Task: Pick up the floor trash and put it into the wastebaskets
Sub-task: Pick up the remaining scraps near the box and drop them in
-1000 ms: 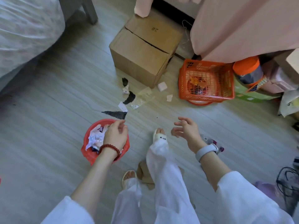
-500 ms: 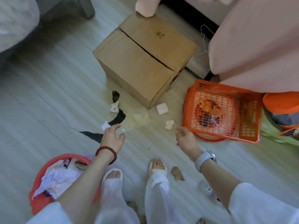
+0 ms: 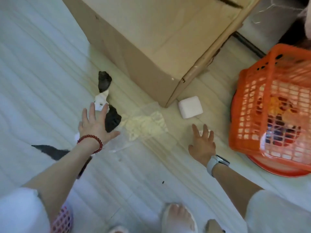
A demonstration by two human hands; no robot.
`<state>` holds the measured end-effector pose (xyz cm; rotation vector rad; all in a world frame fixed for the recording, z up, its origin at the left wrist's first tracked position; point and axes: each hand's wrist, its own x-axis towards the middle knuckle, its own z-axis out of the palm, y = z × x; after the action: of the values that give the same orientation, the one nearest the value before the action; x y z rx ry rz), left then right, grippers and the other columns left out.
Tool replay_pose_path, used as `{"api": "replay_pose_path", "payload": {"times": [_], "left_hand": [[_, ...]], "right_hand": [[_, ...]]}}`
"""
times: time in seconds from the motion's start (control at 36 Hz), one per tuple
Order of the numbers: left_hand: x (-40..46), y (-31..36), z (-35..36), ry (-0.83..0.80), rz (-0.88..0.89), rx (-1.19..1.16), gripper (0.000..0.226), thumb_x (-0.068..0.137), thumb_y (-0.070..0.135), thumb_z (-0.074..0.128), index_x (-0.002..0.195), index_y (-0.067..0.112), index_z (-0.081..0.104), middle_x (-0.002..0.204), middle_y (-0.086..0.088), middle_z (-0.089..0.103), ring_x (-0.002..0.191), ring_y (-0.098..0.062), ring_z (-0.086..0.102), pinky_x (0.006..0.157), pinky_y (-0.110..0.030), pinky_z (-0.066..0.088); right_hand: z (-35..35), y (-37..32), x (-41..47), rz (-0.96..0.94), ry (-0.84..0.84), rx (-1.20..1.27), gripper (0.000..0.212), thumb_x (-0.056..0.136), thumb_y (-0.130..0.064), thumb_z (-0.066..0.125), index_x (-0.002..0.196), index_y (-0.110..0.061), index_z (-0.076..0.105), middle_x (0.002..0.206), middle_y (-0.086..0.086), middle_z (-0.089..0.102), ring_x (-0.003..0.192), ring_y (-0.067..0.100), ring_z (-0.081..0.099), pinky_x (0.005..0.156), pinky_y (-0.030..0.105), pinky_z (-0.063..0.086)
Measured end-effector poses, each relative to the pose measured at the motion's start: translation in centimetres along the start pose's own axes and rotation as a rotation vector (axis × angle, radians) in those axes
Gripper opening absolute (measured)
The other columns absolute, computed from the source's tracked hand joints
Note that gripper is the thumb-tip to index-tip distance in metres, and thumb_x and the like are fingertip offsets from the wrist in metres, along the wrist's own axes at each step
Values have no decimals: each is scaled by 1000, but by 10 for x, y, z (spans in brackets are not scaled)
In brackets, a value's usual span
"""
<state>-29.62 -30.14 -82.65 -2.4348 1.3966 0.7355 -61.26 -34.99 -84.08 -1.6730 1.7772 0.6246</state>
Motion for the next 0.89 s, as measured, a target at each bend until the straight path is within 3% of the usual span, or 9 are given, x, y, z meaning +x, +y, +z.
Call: {"api": "replay_pose_path", "payload": {"times": [0.06,0.14,0.28,0.39,0.5,0.61,0.69,0.81,0.89], "left_hand": [[30,0,6,25,38,94,110,68,68,61,144,36,-11,154,-6,-20,141,-33,-13,113,-52,10],[65,-1,12,3,112,133,114,62,69,65,144,39,-8,153,-4,-23,141,-33,-16,112,-56,10],[85,-10,14,-26,190,83,108,60,64,71,144,41,6,155,3,-5,141,-27,-3,108,-54,19],[74,-14,22,112,279,-8,66,75,42,70,134,28,42,146,-7,30,131,-33,22,99,-52,30],[56,-16,50,250,321,-151,23,87,15,59,110,14,63,114,-17,56,113,-39,39,86,-46,38],[45,-10,57,327,344,-297,38,78,-15,49,112,1,59,101,-23,59,96,-44,51,77,-47,43],[34,-1,49,429,362,-405,50,72,-26,42,113,-2,58,96,-25,55,84,-38,59,64,-38,45],[31,5,39,453,320,-430,60,70,-26,40,120,2,55,94,-22,50,69,-37,55,54,-34,37],[29,13,36,350,259,-338,49,86,-7,43,132,10,45,112,-19,47,70,-40,54,55,-37,39]], "right_hand": [[13,0,12,10,50,-19,73,88,-15,48,146,-28,6,154,11,-6,139,41,0,105,47,32],[27,-1,18,-63,236,-68,59,84,-1,45,139,-12,28,149,20,15,127,42,23,96,46,37],[38,3,32,-134,400,141,46,70,19,42,114,6,51,130,29,36,111,43,35,87,43,37],[37,0,39,-181,503,330,38,70,23,43,101,8,59,111,28,50,99,44,45,85,39,38],[41,-7,38,-195,554,452,35,74,23,40,98,8,60,105,25,55,97,41,50,82,29,35],[38,-15,29,-265,619,599,27,84,17,41,100,7,60,106,21,60,94,34,57,82,28,40],[25,-20,24,-347,739,629,31,78,16,38,93,4,62,100,19,60,88,27,58,76,26,45],[-5,-26,28,-290,869,464,38,75,2,37,103,-3,62,105,17,58,85,33,59,62,28,41],[-24,-34,41,-135,790,273,41,92,-27,45,130,-12,48,126,16,49,107,36,52,71,39,46]]}}
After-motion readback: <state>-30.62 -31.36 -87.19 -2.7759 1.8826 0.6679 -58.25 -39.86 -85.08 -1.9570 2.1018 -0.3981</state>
